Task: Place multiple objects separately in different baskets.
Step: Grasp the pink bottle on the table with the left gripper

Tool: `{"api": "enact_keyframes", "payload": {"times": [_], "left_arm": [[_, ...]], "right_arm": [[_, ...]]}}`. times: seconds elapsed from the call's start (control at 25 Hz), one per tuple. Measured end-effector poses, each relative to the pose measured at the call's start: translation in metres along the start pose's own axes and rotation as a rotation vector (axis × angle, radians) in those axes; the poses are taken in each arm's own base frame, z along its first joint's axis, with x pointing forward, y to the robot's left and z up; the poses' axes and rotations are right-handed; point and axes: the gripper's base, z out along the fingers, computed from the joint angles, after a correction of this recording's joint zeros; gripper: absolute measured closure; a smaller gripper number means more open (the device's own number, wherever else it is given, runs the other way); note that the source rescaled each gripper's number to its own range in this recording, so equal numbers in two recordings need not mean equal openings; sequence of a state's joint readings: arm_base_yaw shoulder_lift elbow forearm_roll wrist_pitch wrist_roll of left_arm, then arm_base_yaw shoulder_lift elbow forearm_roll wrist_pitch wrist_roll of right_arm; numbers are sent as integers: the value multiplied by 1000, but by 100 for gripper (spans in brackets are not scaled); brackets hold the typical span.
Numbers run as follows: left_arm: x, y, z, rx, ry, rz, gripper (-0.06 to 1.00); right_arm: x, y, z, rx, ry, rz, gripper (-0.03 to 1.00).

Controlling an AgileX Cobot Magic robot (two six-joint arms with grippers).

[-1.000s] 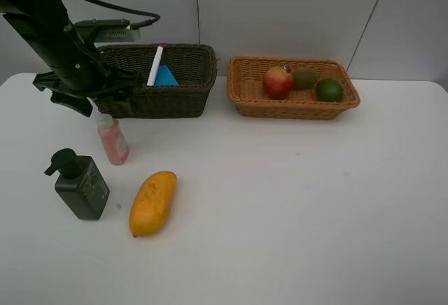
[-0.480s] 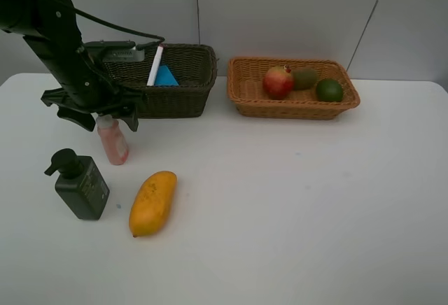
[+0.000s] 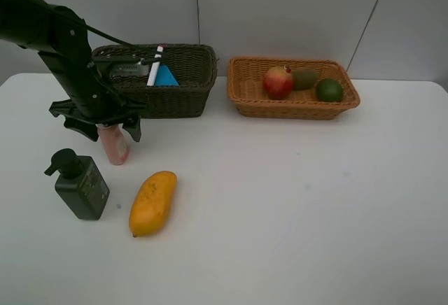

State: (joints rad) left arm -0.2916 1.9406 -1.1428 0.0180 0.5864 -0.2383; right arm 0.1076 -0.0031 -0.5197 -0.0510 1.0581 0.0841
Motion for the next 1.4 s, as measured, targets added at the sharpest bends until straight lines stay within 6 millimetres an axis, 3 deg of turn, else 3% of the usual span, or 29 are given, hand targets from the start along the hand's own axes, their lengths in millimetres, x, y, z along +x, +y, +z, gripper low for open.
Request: {"api": "enact_keyframes", "payload": {"times": [0.64, 0.76, 0.8, 0.96, 1.4], "left_arm": [[0, 1, 0, -6, -2, 7, -4], [0, 1, 0, -7, -2, 8, 8], [0, 1, 0, -7, -2, 8, 16], [0, 1, 0, -9, -2, 11, 64], [-1, 1, 0, -8, -9, 9, 66]], "right_arm": [[0, 0, 0, 0, 0, 0, -3], [0, 0, 0, 0, 0, 0, -3], [0, 0, 0, 0, 0, 0, -3], [0, 0, 0, 0, 0, 0, -3], [0, 0, 0, 0, 0, 0, -3]]}}
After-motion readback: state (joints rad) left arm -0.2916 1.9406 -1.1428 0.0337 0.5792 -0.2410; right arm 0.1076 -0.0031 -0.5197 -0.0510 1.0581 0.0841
